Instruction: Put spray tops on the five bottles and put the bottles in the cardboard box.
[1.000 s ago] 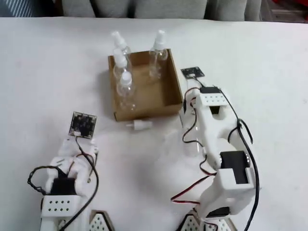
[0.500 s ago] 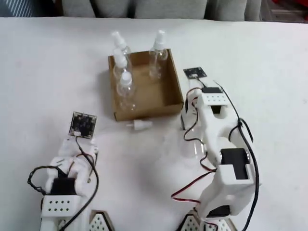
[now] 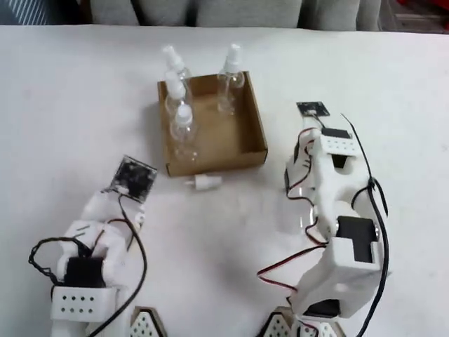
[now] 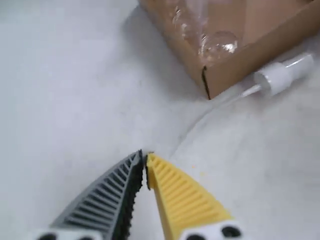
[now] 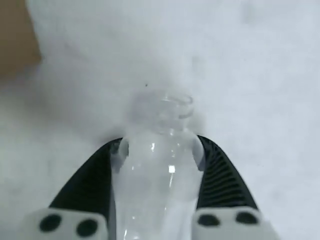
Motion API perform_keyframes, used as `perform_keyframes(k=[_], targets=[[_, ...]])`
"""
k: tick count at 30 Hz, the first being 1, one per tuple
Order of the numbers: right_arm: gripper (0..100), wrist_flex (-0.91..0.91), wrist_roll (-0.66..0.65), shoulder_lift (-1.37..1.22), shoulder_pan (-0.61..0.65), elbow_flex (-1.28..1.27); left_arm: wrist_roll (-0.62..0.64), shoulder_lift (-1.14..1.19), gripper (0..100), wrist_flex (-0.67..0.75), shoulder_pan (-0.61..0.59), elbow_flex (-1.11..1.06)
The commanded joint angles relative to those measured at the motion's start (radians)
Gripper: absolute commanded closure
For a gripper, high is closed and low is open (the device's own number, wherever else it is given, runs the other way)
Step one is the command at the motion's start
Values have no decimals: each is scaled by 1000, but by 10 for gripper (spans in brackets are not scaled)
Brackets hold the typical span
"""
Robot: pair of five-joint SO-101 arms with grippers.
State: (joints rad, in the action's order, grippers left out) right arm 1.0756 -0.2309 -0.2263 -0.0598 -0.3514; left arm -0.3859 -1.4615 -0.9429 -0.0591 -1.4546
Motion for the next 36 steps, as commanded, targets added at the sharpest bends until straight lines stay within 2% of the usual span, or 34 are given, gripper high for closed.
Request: perform_keyframes(k=[1, 4, 12, 14, 19, 27, 31, 36], targets=[[982, 5, -15, 12, -21, -3, -5, -8, 976, -89, 116, 133], [982, 4, -17, 12, -21, -3, -8, -7, 976, -97, 159, 144], [982, -12, -17, 10, -18, -3, -2, -5, 977, -74, 160, 144], [982, -16, -17, 10, -18, -3, 41, 15, 977, -51, 154, 146], [982, -15, -17, 10, -19, -5, 175, 174, 977, 77, 154, 152], [982, -12, -17, 10, -18, -17, 187, 433, 977, 316, 151, 153], [982, -13, -17, 10, -18, -17, 190, 542, 977, 379, 113, 206], [982, -13, -18, 10, -16, -17, 287, 728, 977, 451, 56, 315]])
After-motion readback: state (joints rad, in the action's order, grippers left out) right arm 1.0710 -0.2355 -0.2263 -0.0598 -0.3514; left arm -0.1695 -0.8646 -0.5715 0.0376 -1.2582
